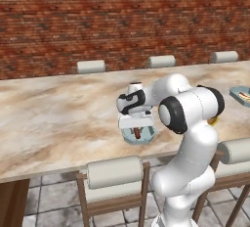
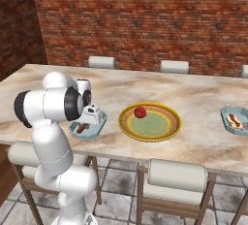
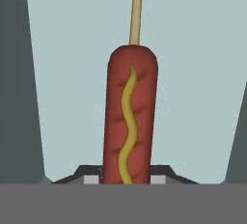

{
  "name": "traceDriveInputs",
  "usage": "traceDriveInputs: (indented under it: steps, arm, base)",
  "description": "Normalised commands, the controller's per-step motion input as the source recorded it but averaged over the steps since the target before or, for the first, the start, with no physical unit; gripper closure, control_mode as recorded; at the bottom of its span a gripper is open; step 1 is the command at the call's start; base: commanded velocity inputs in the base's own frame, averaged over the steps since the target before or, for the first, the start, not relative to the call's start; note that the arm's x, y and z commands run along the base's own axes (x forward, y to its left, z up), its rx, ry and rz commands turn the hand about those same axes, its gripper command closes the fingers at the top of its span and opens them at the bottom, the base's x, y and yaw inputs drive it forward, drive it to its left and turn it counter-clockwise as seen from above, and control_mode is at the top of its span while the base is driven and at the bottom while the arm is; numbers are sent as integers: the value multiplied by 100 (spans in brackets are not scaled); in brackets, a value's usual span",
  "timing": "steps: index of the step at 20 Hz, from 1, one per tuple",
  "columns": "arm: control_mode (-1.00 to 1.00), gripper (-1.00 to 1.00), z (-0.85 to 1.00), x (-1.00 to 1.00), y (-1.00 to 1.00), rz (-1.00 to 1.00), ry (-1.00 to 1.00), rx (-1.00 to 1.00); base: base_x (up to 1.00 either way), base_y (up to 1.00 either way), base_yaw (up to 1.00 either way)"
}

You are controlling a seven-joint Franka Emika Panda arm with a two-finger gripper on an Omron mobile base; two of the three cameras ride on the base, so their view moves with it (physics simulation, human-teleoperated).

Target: Place one cooked food and one vegetable from the large plate to each tupperware container.

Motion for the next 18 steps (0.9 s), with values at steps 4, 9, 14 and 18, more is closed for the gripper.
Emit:
traceDriveInputs:
  steps: [4,9,14,18]
  arm:
    - [-100,-100,0,0,0,0,0,0]
    - [-100,-100,0,0,0,0,0,0]
    - [-100,-100,19,-2,0,0,0,-1]
    - [-100,-100,62,-1,0,0,0,0]
  base:
    - [0,0,0]
    - [0,0,0]
    - [0,0,0]
    - [0,0,0]
